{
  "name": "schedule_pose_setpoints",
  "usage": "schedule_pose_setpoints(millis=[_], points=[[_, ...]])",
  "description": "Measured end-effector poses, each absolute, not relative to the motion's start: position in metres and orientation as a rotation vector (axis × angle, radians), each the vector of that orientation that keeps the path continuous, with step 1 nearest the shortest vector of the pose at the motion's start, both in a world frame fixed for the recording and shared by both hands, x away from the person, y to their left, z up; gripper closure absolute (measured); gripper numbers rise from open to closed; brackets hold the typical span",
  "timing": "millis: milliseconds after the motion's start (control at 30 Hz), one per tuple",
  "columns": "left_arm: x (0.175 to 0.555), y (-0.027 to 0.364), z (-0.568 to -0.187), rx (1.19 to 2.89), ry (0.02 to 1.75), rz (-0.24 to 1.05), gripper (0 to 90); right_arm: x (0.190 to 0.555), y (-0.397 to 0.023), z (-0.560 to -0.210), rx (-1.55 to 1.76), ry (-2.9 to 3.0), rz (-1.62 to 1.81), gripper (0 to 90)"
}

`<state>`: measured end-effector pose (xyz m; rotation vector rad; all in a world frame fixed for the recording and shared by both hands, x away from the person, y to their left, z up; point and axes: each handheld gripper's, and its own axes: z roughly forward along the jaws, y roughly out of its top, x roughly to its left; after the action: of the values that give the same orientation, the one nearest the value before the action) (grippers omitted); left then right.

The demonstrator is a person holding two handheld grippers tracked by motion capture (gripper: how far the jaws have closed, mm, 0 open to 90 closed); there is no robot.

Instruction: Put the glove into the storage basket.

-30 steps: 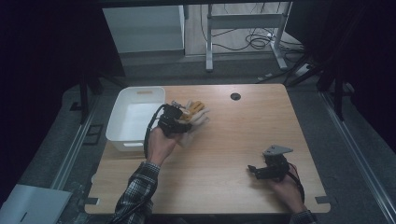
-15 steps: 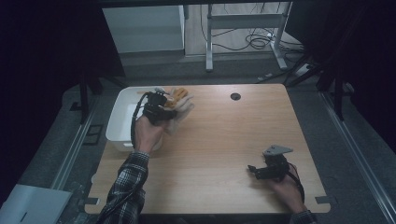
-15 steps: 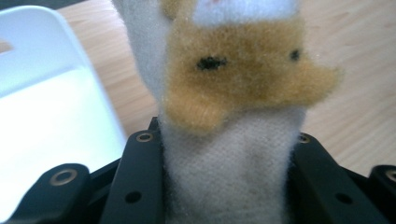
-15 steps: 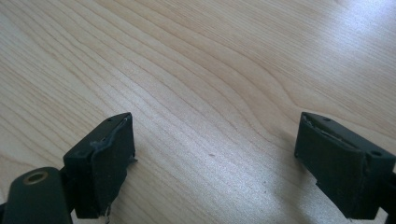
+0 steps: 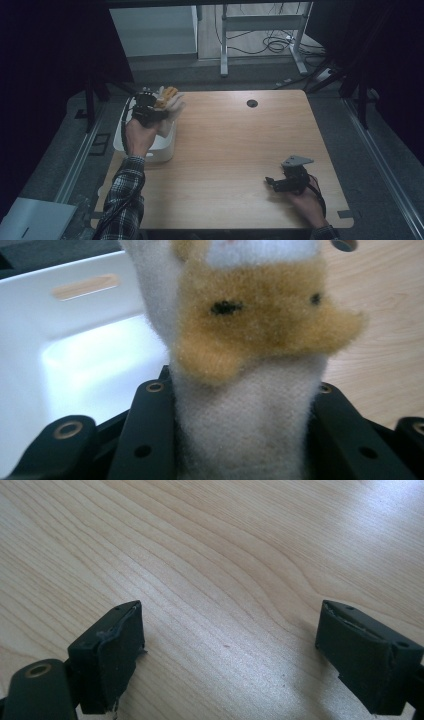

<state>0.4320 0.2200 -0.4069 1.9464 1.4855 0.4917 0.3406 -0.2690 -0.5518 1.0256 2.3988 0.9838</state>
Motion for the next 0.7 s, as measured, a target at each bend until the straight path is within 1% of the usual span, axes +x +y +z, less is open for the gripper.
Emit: schedule_pose_setpoints(millis=[367,533,700], points=[[0.440,0.250,-0.425,1.899,1.565,0.526,64.2,0.341,-0.269,-0.552,1.026,2.398,0.984,12.5],[0.446,0.256,-0.444,1.871,1.584,0.508,64.1,0.340,-0.269,-0.552,1.030,2.399,0.984,12.5],[0.455,0.257,-0.461,1.878,1.594,0.485,63.8,0.340,-0.269,-0.552,1.030,2.398,0.984,12.5]])
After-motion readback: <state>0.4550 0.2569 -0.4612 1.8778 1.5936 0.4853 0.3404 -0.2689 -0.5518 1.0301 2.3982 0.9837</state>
